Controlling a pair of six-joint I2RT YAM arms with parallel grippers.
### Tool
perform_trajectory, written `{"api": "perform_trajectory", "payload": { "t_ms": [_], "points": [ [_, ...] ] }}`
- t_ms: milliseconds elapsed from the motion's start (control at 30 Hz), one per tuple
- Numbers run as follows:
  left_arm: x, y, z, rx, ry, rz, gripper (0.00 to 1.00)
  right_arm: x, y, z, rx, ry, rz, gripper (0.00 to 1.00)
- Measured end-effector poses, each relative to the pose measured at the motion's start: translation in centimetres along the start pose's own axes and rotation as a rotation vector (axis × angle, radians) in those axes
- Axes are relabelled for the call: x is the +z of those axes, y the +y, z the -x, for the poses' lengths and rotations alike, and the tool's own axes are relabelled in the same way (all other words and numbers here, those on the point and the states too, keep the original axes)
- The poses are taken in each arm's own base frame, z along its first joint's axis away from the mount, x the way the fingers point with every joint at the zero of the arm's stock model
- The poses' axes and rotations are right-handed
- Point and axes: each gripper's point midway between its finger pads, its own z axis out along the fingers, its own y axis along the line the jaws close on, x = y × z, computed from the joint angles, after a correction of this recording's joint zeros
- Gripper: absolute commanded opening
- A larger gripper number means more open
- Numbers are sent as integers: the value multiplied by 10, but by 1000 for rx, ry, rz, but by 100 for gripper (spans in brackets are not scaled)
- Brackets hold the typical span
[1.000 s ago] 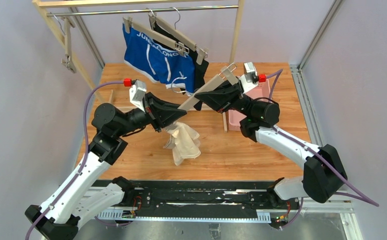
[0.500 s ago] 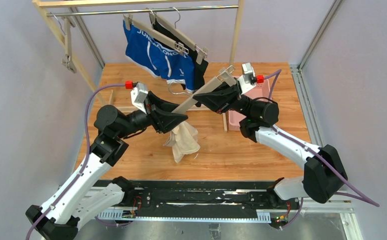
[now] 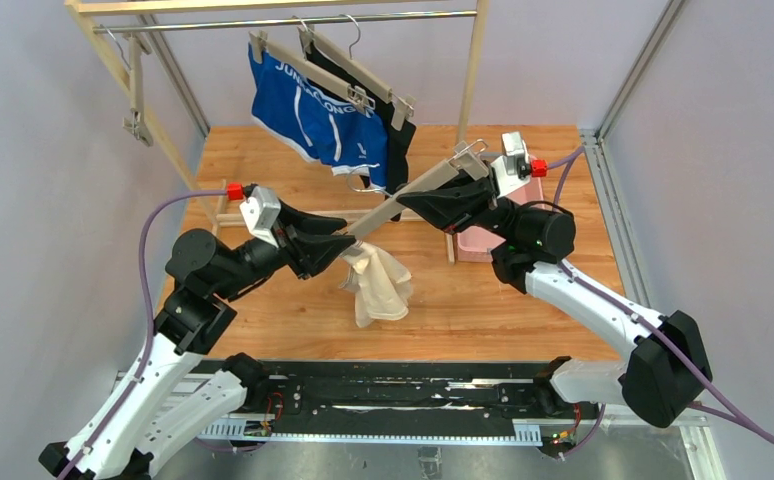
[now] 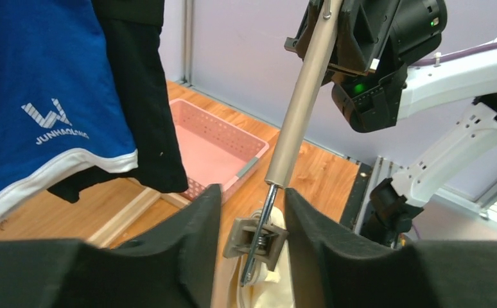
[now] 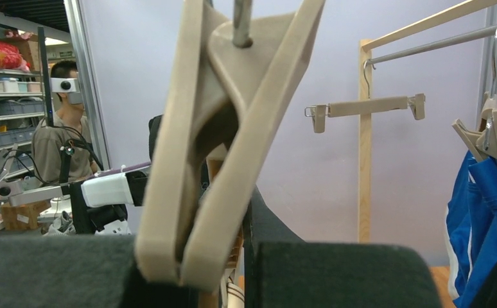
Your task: Remove the underwear clipped to the hanger
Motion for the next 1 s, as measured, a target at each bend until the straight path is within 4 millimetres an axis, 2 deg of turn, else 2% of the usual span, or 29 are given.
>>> {"api": "perform_trajectory", "payload": {
  "t_ms": [133,167,200,300,400,500,667,833,1000],
  "points": [
    [1,-2,-4,-3,15,-15,6,-1,-3,-3,-3,10,-13,1],
    [2,-2,-6,-2,22,-24,1,-1,-5,-4,-2,11,-21,1],
    [2,-3,-8,-4,29,-30,0,-2,-6,-5,-1,12,-26,1],
    [5,-3,-13,-11,47,-44,3,-2,-10,-7,-5,16,-41,0],
    [8,-1,-16,-26,58,-43,30,-2,-12,-7,-19,18,-52,1],
    [10,-1,-18,-39,60,-41,38,-2,-13,-6,-28,18,-54,1],
    [13,-1,-13,-47,22,-52,40,-2,-13,-7,-27,19,-54,1],
    [19,-5,-2,-51,-30,-79,37,-2,-12,-7,-19,18,-53,1],
    [28,-8,-4,-79,-24,-124,31,-2,-14,-9,-8,20,-55,1]
  ]
}}
